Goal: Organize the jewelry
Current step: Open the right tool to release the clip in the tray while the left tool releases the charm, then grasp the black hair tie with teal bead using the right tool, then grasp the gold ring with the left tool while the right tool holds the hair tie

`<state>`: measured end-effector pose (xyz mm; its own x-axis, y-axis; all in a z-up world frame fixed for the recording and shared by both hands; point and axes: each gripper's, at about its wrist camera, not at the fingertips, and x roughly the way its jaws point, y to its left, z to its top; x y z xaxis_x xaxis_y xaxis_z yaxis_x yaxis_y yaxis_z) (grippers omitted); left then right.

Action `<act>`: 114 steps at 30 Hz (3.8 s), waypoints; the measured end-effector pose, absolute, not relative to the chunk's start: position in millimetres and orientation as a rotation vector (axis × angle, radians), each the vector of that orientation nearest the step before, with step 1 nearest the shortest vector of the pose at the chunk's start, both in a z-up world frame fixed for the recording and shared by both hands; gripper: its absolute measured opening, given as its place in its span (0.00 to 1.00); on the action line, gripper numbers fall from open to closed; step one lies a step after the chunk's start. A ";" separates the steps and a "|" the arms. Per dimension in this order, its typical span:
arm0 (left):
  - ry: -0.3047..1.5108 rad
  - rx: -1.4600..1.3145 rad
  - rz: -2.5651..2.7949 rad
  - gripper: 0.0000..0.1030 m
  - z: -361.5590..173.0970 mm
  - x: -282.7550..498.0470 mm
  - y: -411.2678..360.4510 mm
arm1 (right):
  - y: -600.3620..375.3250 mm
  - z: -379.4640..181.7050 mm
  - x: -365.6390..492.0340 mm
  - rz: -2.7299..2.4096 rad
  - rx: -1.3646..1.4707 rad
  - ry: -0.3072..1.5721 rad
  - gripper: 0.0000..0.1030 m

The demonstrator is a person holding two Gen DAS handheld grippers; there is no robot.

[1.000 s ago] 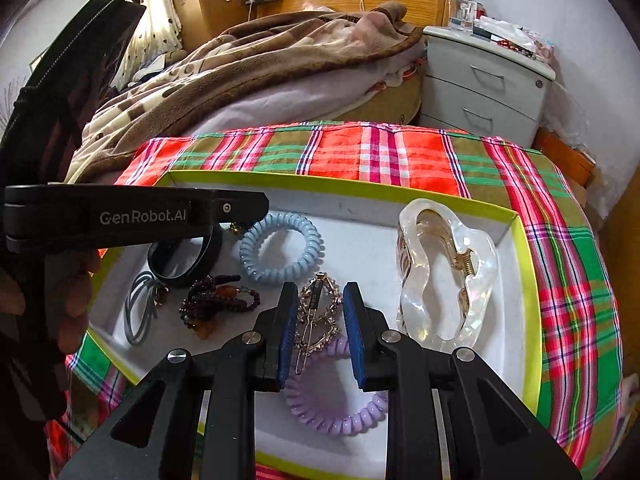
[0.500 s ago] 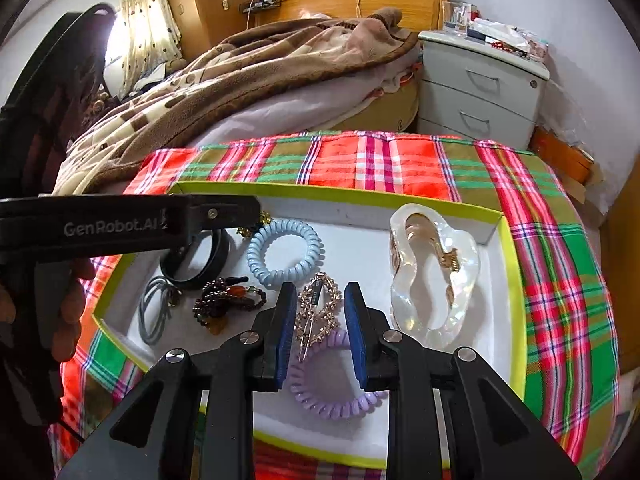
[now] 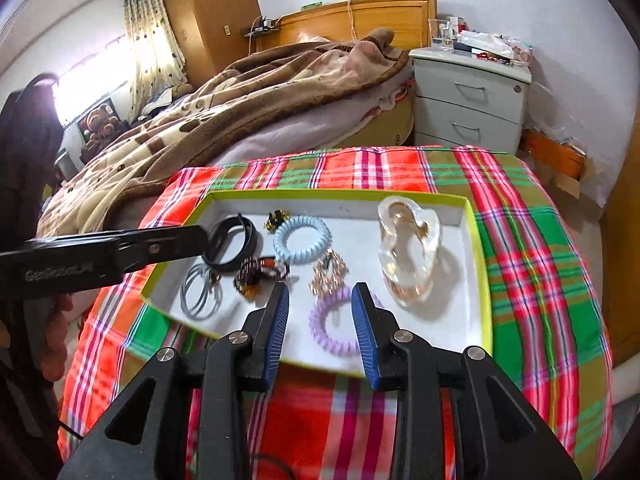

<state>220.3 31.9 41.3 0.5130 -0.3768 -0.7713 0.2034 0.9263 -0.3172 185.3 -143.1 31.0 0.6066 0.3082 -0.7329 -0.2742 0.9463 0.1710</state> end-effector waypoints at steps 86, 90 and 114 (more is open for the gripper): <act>0.958 0.076 -0.166 0.37 -21.7 95.0 8.0 | -175.9 2.4 67.4 0.246 0.096 0.817 0.21; 0.958 0.076 -0.166 0.22 -20.5 93.9 7.9 | -176.3 3.4 68.3 0.247 0.097 0.815 0.21; 0.866 -0.014 -0.219 0.22 13.2 80.0 21.9 | -176.6 17.6 71.7 0.231 0.082 0.780 0.21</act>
